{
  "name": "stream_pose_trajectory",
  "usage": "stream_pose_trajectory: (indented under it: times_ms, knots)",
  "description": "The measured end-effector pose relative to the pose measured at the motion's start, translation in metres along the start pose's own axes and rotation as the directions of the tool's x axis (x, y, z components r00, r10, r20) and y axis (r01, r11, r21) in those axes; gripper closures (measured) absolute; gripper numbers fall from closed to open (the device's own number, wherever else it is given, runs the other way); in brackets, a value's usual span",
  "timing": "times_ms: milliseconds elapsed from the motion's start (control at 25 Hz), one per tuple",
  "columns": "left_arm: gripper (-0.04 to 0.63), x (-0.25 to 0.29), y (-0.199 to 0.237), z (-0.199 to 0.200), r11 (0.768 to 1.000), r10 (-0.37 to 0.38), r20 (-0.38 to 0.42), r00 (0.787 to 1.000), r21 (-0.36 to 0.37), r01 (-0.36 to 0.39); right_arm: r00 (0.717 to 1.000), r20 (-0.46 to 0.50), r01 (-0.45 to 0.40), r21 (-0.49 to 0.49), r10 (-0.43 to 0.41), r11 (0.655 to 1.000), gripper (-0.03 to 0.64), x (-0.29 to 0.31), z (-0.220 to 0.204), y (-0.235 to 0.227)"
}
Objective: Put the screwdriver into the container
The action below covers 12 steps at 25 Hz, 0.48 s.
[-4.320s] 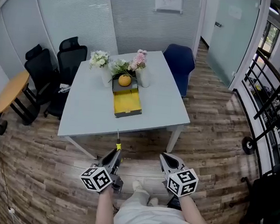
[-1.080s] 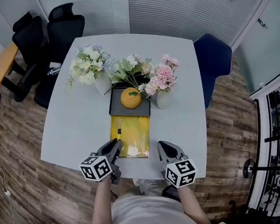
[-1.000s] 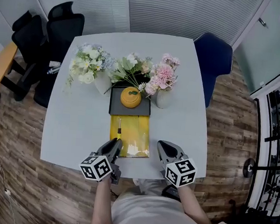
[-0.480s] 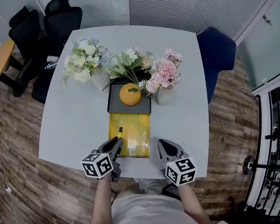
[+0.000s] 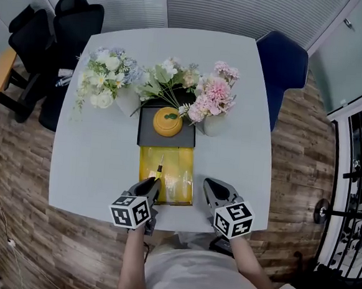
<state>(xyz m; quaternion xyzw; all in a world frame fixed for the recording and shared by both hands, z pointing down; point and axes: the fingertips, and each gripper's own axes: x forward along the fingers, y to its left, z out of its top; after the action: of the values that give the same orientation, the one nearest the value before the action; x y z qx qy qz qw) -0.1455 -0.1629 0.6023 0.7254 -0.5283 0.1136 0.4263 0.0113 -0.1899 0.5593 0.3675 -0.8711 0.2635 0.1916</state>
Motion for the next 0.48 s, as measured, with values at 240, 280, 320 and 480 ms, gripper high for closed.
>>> stream_pose_trajectory:
  times_ms: [240,280,320,480]
  knots:
    - [0.525,0.014,-0.004,-0.001,1.0,-0.002,-0.051,0.999,0.03,0.003,1.0,-0.005,0.003,0.01,-0.003,1.0,0.601,0.005,0.002,-0.007]
    - [0.525,0.016,-0.003,-0.002,0.999,0.002,-0.062,0.998,0.033,0.0,1.0,-0.005,0.003,0.011,-0.003,1.0,0.601,0.006,0.002,-0.009]
    - [0.525,0.019,-0.003,-0.003,0.999,0.008,-0.074,0.997,0.039,-0.005,1.0,-0.006,0.004,0.013,-0.004,1.0,0.601,0.007,0.002,-0.01]
    - [0.525,0.028,0.002,-0.008,0.999,0.03,-0.126,0.992,0.049,-0.024,1.0,-0.01,0.01,0.02,-0.009,1.0,0.601,0.01,0.001,-0.017]
